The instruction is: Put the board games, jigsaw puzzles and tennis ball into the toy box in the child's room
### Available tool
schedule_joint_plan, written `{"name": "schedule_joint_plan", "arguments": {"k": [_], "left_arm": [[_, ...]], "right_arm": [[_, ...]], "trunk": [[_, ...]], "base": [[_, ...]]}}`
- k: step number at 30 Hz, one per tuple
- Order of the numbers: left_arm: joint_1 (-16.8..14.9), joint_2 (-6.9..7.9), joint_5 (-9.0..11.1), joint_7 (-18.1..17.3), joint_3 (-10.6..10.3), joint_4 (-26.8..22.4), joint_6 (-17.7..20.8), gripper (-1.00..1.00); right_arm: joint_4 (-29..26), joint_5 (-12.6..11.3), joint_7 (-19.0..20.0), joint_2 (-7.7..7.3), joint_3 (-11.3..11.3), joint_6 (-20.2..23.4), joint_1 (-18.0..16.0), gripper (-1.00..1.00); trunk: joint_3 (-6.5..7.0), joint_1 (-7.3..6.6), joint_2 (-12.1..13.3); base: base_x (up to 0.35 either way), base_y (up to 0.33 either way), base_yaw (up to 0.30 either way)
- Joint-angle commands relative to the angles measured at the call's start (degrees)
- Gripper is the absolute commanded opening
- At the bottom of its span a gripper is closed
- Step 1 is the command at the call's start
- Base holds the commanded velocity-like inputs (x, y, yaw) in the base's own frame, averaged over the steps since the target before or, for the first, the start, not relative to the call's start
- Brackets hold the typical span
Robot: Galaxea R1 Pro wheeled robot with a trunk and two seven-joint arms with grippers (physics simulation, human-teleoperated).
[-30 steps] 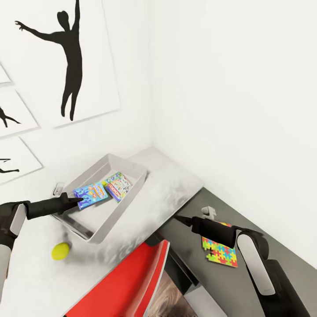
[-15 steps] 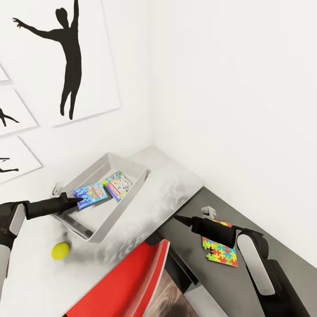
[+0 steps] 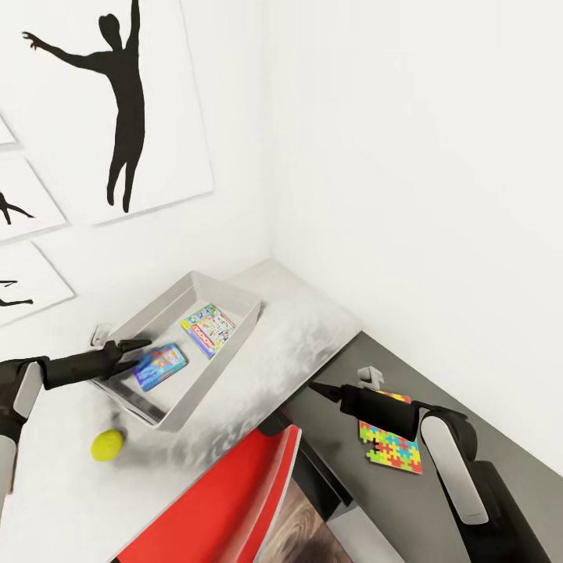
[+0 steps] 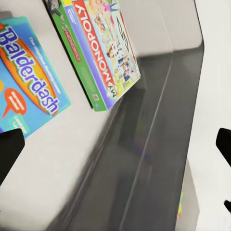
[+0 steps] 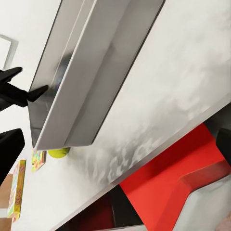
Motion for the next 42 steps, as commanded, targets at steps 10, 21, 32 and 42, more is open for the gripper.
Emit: {"name": "schedule_joint_plan", "arguments": {"k": [10, 21, 32, 42], "left_arm": [[0.06, 2.56, 0.68, -10.7, 1.36, 0.02, 0.27, 1.0], [2.99, 8.44, 0.48, -26.37, 1.39, -0.22, -0.83, 1.0], [11.51, 13.79, 0.98, -36.46, 1.57, -0.17, -9.03, 1.0], [19.81, 16.46, 5.76, -36.46, 4.12, -0.2, -14.26, 1.0]], "right_arm": [[-0.06, 0.39, 0.46, -0.06, 0.0, 0.11, 0.05, 1.0], [-0.09, 0.36, 2.96, -0.2, 0.08, -1.3, 0.12, 1.0], [-0.04, 0.48, 6.59, -0.27, -0.4, -2.52, 0.15, 1.0], [-0.02, 0.45, 6.8, -0.12, -0.35, -2.63, 0.19, 1.0]], "trunk": [[0.28, 0.03, -0.1], [1.1, 0.03, -0.1], [1.94, 0.03, -0.1], [2.7, 0.03, -0.1]], "base": [[0.0, 0.0, -0.08], [0.0, 0.0, -0.172], [0.0, 0.0, -0.177], [-0.005, 0.014, -0.177]]}}
